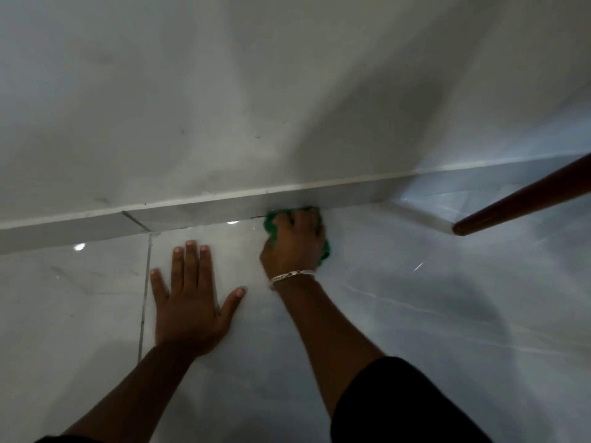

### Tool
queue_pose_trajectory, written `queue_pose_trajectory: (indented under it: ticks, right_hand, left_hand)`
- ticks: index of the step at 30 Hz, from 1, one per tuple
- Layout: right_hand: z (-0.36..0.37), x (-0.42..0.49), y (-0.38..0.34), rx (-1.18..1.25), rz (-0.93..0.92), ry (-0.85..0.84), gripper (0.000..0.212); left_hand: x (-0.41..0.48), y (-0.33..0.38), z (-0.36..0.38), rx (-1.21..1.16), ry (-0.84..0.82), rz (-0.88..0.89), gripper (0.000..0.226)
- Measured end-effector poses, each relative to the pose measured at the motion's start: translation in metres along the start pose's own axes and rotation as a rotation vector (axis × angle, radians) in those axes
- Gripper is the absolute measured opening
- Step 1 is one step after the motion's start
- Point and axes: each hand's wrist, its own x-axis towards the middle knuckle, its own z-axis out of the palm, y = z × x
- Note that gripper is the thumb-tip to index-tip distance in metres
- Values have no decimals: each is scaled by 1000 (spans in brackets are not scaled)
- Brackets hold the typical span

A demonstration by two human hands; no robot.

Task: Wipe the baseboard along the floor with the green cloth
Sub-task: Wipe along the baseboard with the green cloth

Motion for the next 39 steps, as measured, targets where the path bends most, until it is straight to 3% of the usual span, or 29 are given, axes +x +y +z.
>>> queue_pose_trajectory:
  ticks: [4, 8, 11, 13, 17, 22, 26, 29, 34, 39]
  right_hand:
    - [-11, 8, 36, 91, -188, -19, 27]
    - [-49, 39, 95, -7, 24, 28, 21]
    - [-44, 39, 79, -14, 149, 77, 22]
    - [-22, 25, 33, 66, 72, 128, 20]
    - [17, -15, -57, 53, -23, -82, 25]
    - [-2, 2, 8, 56, -292, 80, 18]
    - [-36, 25, 63, -70, -17, 66, 23]
    - [-23, 25, 45, -111, 156, 117, 30]
    - [24, -16, -69, -99, -41, -28, 22]
    - [3, 5, -6, -23, -305, -18, 15]
  left_hand:
    - [-1, 2, -3, 11, -17, 0, 101]
    - [-3, 4, -3, 0, -7, -4, 101]
    - [0, 5, -1, -3, -2, -12, 101]
    - [3, 5, -1, -11, 10, -33, 101]
    - [1, 4, -1, 4, 22, -18, 104]
    - [-14, -9, -6, -10, 12, -38, 100]
    - [-18, -13, -7, -31, 41, -25, 100]
    - [-17, -10, -7, -19, 19, -25, 100]
    - [-15, -14, -7, -3, 12, -11, 102]
    - [-17, -15, -8, -4, 6, -19, 100]
